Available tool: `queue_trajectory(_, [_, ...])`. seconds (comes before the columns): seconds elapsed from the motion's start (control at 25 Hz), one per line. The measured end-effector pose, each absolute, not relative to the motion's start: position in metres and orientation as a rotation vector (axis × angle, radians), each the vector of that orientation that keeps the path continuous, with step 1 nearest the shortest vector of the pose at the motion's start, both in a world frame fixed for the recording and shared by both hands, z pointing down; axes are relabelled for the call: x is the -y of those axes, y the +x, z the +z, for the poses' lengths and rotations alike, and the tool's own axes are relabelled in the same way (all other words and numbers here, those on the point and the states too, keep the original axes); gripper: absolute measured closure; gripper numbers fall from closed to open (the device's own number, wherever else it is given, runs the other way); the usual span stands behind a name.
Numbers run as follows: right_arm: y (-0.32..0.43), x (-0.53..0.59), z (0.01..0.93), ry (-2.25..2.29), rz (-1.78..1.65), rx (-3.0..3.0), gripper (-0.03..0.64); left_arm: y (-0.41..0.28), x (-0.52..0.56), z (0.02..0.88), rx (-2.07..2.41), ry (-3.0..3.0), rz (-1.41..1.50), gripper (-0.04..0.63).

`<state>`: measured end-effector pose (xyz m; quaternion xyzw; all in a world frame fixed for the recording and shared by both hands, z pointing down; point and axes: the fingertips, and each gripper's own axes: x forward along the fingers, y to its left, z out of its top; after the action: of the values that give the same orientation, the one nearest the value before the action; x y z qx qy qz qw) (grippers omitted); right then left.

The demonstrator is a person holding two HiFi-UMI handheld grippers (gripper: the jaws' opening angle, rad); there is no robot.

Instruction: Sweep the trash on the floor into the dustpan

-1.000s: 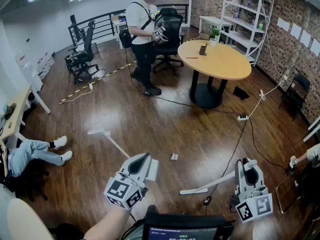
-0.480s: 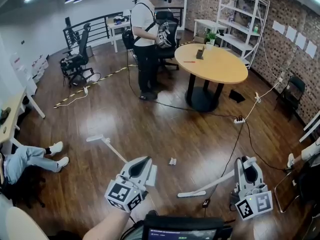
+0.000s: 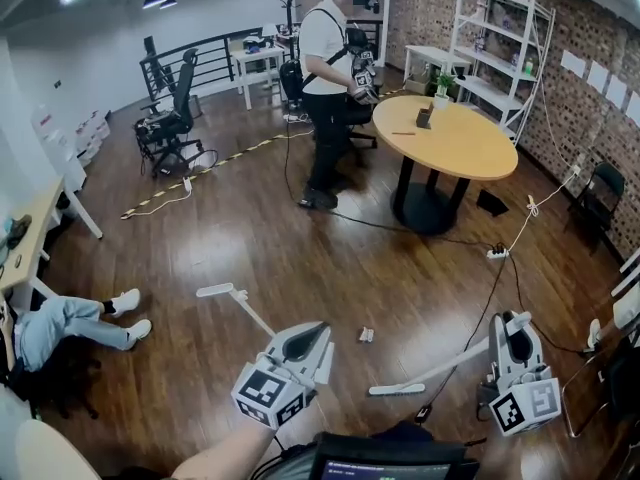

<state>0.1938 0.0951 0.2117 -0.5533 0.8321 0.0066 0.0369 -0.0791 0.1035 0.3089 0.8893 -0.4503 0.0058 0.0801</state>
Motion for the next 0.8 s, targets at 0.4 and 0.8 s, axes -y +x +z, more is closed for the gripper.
queue_trajectory(0.4, [0.171,0.003,0.224,-1.464,-0.021,-2.63,0.515,-0.079,-0.027,0.337,1.486,2.601,0.062,0.58])
queue_trajectory(0.8, [0.223,0.159,0.267,-1.226,-0.061,-2.756,0.517,-0.012,0.093,0.355,1.699,2.501,0.122,0.578])
